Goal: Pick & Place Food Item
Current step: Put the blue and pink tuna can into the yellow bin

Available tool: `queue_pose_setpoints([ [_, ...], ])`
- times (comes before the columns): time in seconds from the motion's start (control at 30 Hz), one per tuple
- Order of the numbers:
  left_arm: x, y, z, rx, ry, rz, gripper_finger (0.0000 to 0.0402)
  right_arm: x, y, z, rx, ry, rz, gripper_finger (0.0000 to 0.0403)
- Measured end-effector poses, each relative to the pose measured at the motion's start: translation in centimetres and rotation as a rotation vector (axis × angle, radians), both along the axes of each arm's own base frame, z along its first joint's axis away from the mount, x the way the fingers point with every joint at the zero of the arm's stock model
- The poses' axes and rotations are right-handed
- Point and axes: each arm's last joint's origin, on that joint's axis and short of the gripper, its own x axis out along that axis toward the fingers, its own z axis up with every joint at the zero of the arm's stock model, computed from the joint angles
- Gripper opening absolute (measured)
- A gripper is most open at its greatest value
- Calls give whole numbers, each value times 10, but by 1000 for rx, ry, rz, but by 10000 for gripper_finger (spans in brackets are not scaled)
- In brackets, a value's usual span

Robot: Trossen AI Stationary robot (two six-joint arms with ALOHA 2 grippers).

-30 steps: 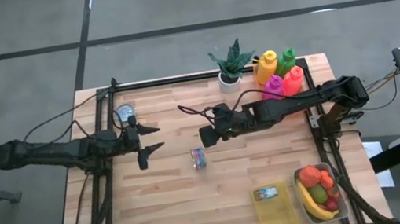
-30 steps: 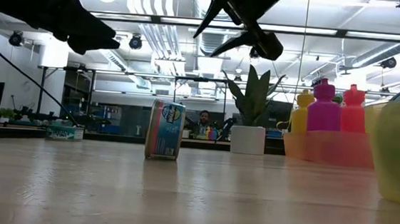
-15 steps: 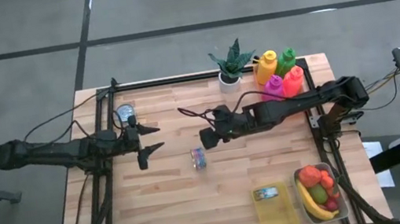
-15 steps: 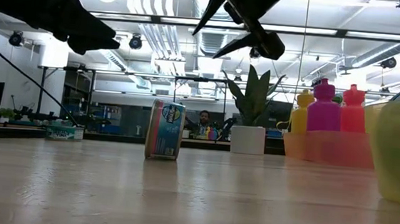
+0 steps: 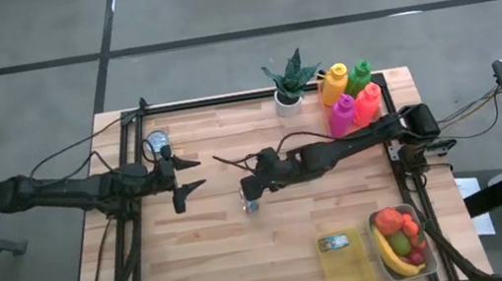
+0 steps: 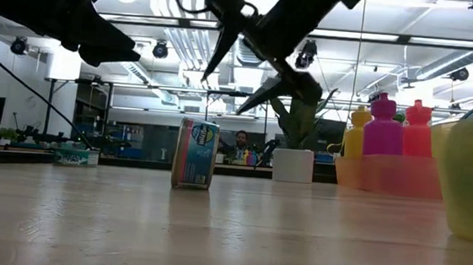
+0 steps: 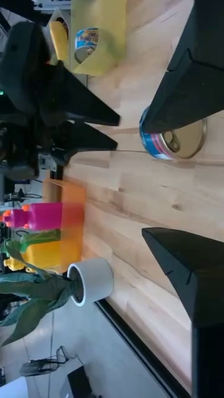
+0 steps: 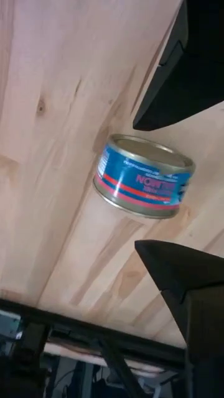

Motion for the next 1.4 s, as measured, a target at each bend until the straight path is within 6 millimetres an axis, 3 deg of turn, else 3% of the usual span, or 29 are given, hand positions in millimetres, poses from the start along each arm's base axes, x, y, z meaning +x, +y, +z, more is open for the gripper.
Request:
queue_pose_setpoints([
  [0.53,0,0,-7,3,68,0,263,35,9,-21,-31,73,81,297],
  [1.07,0,0,-13,6,135,0,263,34,9,-24,-20,105,96,297],
  [1.2,0,0,-14,6,136,0,263,33,7,-8,-143,85,242,297],
  [1.4,0,0,-14,6,137,0,263,18,5,42,-567,25,677,297],
])
